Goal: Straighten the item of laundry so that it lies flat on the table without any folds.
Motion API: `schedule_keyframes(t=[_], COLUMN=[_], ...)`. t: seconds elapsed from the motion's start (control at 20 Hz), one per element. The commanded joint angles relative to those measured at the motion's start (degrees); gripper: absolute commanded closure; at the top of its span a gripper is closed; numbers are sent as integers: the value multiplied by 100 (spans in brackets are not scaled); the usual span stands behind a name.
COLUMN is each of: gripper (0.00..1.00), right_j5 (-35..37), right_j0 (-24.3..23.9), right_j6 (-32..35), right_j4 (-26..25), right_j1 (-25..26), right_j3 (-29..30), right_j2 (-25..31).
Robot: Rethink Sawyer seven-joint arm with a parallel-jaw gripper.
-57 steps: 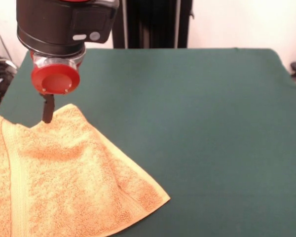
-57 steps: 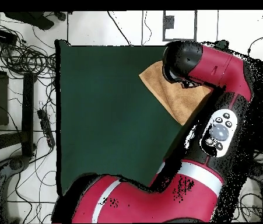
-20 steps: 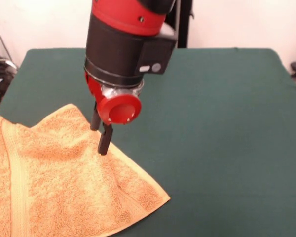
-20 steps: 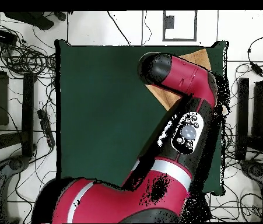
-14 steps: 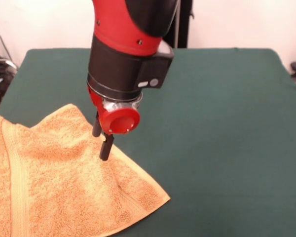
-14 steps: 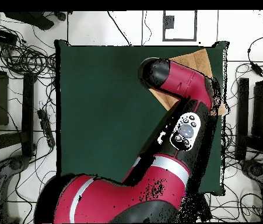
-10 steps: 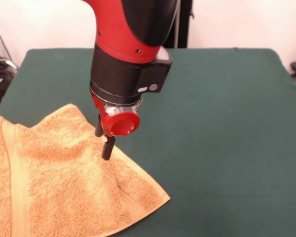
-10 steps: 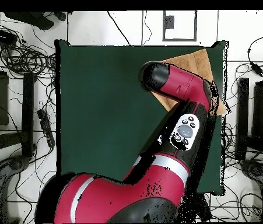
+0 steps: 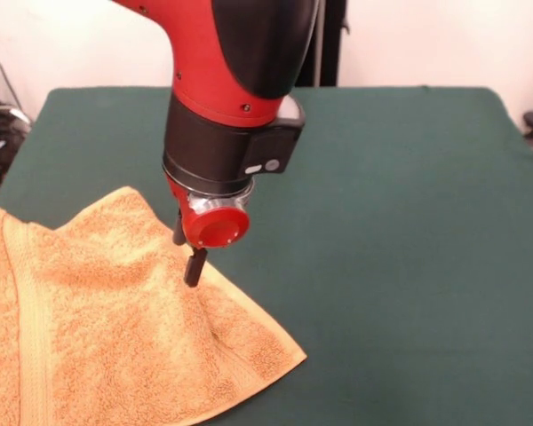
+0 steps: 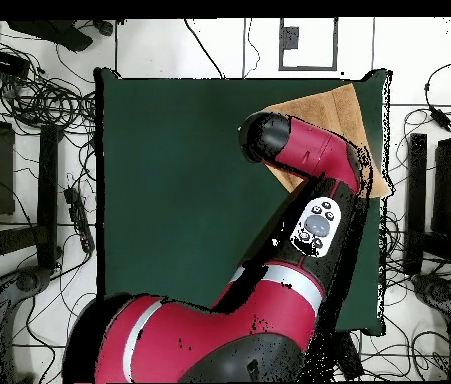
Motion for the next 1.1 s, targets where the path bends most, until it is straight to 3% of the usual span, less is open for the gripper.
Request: schedule_keyframes(t=[0.05,0.3,0.8,1.1], gripper=[0,0,0,0], right_j5=[220,163,96,-486], right_j0=[61,41,120,258], right_j6=[824,674,589,732], right_j4=[231,293,114,24], right_j1=[214,28,-150,-164], right_j3=[820,1193,1646,1915], right_j2=[985,1217,1099,968])
